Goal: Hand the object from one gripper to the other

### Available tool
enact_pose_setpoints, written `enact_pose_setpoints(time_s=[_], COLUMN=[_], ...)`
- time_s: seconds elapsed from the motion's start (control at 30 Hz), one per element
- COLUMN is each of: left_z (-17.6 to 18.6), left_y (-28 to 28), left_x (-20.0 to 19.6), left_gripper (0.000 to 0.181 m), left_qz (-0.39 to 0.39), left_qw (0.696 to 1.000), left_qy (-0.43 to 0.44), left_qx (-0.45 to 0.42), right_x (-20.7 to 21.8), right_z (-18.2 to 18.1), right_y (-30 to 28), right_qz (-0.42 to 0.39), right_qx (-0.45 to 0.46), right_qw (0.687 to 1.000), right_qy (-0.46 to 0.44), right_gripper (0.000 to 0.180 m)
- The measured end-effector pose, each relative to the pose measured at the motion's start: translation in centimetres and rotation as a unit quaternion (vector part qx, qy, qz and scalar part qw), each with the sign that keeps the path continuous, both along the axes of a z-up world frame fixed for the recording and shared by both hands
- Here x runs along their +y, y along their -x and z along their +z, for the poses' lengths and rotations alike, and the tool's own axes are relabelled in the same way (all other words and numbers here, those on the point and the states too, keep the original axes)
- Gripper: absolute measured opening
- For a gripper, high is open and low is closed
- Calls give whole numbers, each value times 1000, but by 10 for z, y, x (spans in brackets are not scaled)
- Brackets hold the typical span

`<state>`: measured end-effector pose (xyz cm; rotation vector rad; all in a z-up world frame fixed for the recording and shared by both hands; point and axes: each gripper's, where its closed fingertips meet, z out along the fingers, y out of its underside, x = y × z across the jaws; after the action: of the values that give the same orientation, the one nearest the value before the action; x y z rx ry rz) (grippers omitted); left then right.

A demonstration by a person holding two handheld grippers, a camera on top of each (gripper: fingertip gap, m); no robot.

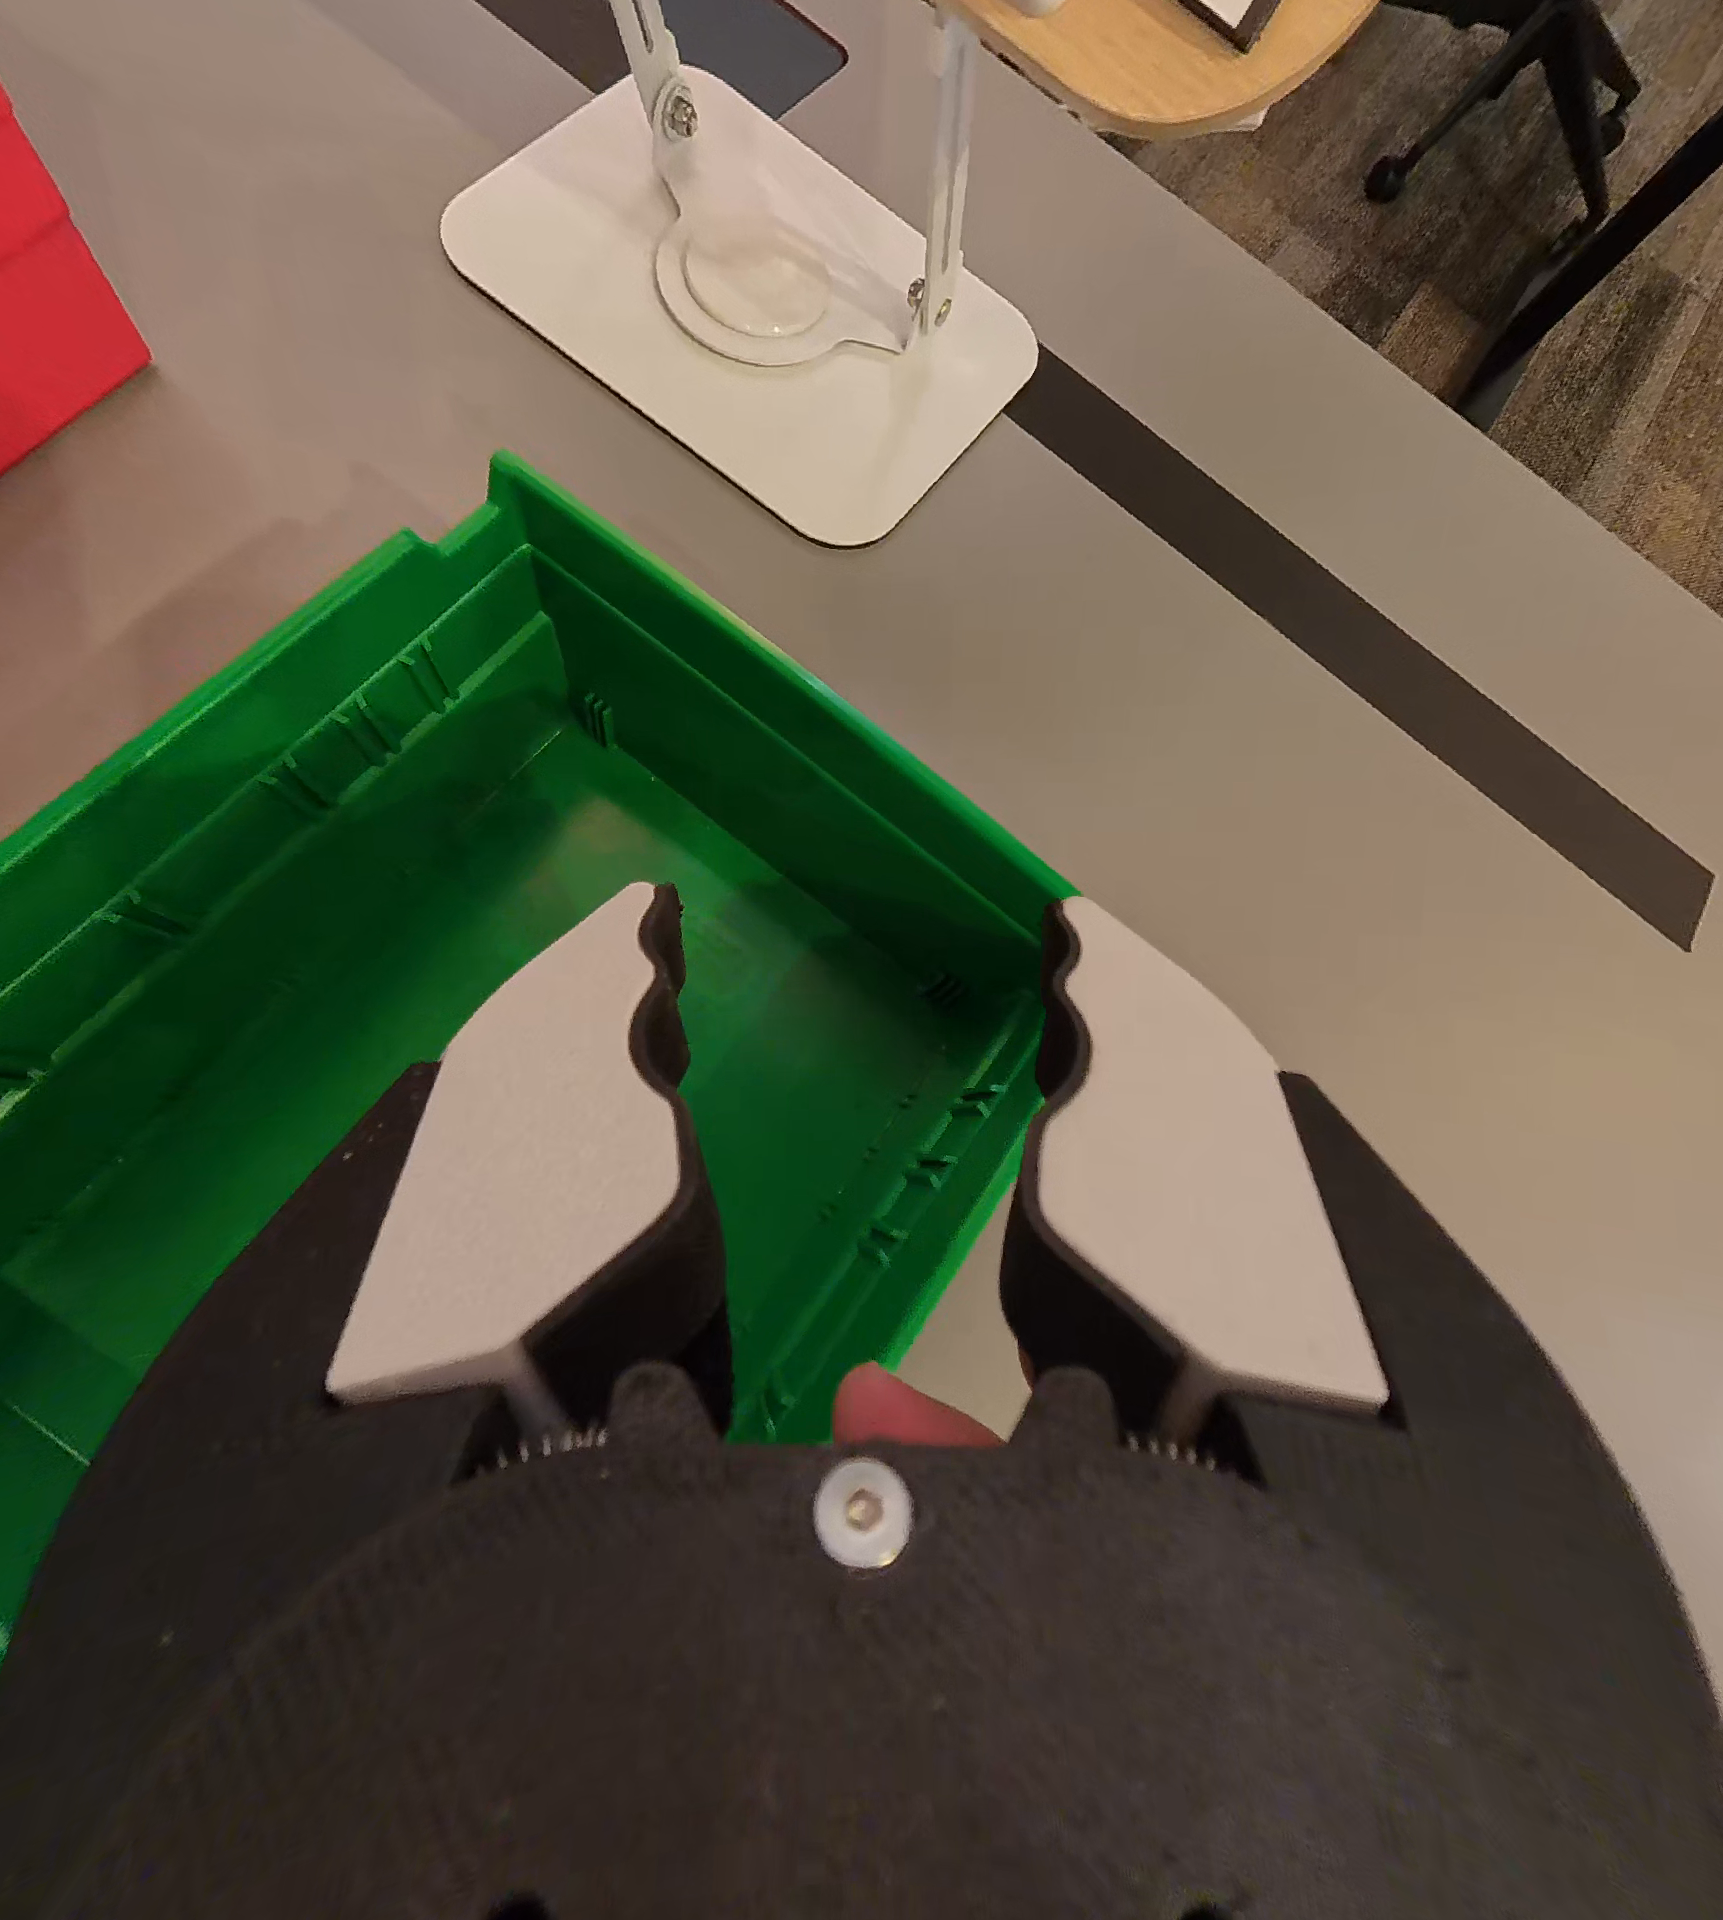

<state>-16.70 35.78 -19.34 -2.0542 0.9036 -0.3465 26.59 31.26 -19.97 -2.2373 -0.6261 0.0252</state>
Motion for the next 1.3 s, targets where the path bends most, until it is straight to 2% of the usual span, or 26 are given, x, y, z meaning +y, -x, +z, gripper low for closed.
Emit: enact_pose_setpoints(time_s=[1.3], left_z=[-5], left_y=[-4], left_x=[-5], left_gripper=[48], left_qz=[-17], left_qw=[999], left_qy=[-1], left_qx=[32], right_x=[-1], right_z=[-6], right_y=[13], right_qz=[23], right_qx=[-1], right_qw=[1000], right_qy=[10], right_gripper=[65])
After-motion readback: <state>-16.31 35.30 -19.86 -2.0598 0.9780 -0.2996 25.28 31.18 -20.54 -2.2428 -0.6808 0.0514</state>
